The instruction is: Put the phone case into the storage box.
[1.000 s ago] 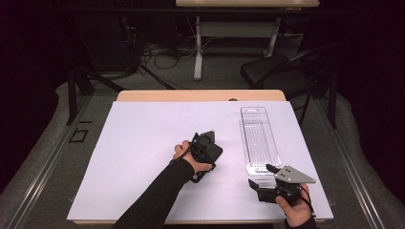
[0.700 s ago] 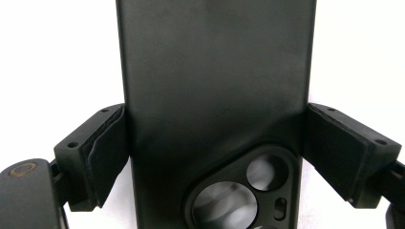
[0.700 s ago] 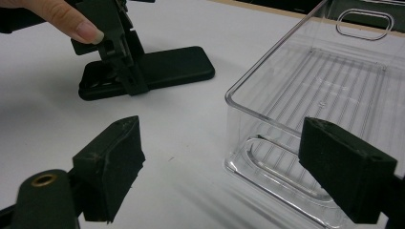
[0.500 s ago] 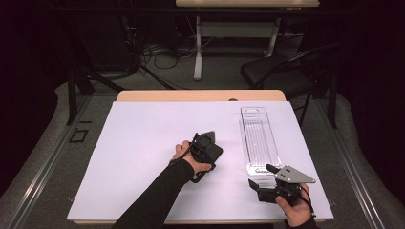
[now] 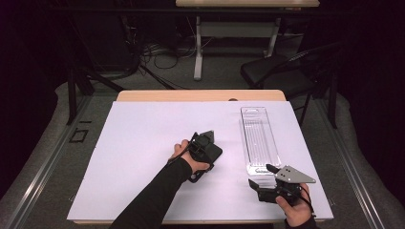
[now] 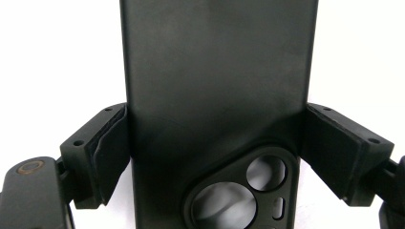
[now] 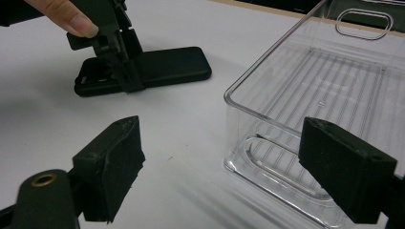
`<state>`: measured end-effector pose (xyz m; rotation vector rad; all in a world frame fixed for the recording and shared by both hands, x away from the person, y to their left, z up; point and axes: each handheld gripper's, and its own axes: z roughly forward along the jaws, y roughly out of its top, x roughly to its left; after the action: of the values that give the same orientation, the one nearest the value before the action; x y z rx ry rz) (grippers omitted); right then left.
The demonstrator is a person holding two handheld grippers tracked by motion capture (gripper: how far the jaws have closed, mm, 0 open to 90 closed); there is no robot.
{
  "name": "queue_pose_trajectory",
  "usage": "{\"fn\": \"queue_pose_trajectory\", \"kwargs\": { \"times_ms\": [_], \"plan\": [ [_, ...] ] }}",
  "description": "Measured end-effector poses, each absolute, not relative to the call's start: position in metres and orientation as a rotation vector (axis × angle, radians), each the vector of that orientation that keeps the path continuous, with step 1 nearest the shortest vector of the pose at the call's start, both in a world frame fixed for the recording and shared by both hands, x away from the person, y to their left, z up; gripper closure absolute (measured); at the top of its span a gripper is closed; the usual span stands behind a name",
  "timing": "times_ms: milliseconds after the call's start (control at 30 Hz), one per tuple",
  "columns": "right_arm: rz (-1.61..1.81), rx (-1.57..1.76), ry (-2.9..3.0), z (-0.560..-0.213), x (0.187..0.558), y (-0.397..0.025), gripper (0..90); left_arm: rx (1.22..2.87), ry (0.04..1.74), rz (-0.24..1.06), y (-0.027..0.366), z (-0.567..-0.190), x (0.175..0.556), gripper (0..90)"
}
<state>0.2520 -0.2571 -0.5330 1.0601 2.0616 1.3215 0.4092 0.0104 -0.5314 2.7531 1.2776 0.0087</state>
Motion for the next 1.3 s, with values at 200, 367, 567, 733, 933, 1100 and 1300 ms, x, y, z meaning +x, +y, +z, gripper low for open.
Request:
{"fn": "queue_pose_trajectory", "kwargs": {
  "times_ms": [200,367,567,733,933,1100,1300],
  "plan": [
    [1.322,1.058,2.062,-0.533,0.252,-0.257,14.3,2.75,1.269,0.004,0.017,-0.525,0.41,14.2],
    [1.322,1.06,2.063,-0.533,0.252,-0.257,14.3,2.755,1.249,0.003,0.025,-0.519,0.408,14.2],
    [1.323,1.064,2.067,-0.533,0.251,-0.256,14.3,2.75,1.243,0.005,0.034,-0.512,0.406,14.2],
    [1.323,1.057,2.066,-0.533,0.251,-0.255,14.3,2.743,1.24,0.006,0.042,-0.506,0.403,14.2],
    [1.328,1.037,2.057,-0.531,0.251,-0.253,14.3,2.728,1.23,-0.008,0.05,-0.499,0.401,14.2],
    [1.332,1.023,2.049,-0.529,0.251,-0.252,14.3,2.724,1.219,-0.006,0.058,-0.49,0.397,14.2],
    [1.331,1.011,2.051,-0.524,0.253,-0.248,14.3,2.695,1.206,-0.012,0.066,-0.479,0.393,14.2]
  ]
}}
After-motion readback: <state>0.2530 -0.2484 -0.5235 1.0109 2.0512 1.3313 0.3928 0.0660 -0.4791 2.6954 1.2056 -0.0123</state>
